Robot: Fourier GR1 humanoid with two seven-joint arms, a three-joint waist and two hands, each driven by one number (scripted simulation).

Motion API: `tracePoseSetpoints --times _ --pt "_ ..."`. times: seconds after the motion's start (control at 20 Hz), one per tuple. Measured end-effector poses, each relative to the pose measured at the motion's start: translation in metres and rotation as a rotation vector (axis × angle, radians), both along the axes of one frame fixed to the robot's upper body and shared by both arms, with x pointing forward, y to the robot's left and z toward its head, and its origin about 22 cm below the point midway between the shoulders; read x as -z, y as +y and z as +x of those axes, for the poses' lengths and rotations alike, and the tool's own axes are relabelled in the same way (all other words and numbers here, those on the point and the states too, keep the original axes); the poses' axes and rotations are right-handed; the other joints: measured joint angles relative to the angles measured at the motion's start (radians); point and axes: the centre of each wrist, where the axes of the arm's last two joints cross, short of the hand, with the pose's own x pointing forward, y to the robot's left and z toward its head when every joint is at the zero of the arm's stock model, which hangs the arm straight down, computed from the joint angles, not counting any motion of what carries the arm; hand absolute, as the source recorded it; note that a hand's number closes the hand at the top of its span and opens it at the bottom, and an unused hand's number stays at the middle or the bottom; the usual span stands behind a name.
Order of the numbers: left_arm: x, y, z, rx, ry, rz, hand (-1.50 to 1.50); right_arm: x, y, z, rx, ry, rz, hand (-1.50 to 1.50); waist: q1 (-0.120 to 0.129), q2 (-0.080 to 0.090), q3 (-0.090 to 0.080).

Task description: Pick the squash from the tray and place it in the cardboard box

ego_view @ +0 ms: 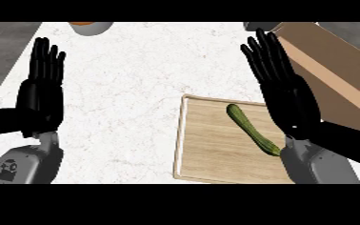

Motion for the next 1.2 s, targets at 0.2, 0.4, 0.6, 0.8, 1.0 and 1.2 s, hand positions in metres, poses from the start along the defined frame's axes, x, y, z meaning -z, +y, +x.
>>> tracePoseSetpoints --times 0.2,0.4,0.6,0.8,1.0,1.2 --pt "-0.004 0.005 0.002 0.105 0.002 0.129 0.00 -0.027 -0.041 0.015 -0.045 -0.061 -0.085 -1.50 -0.004 0.021 0.007" --pt "-0.001 0.004 -0.001 0.272 0.045 0.302 0.00 -0.063 -0.087 0.028 -0.065 -0.130 -0.340 -1.50 -0.007 0.036 0.009" --pt "0.007 0.001 -0.002 0.385 0.074 0.379 0.00 -0.065 -0.138 0.040 -0.089 -0.166 -0.509 -1.50 0.008 0.046 0.012" --pt "0.009 0.003 0.000 0.444 0.090 0.406 0.00 -0.062 -0.165 0.045 -0.129 -0.276 -0.635 -1.50 0.023 0.048 0.014" --pt "0.012 0.006 0.003 0.466 0.097 0.420 0.00 -0.069 -0.169 0.049 -0.118 -0.381 -0.798 -1.50 0.029 0.046 0.013" --pt "0.015 0.009 0.004 0.476 0.105 0.431 0.00 -0.071 -0.163 0.049 -0.151 -0.448 -1.008 -1.50 0.025 0.041 0.011"
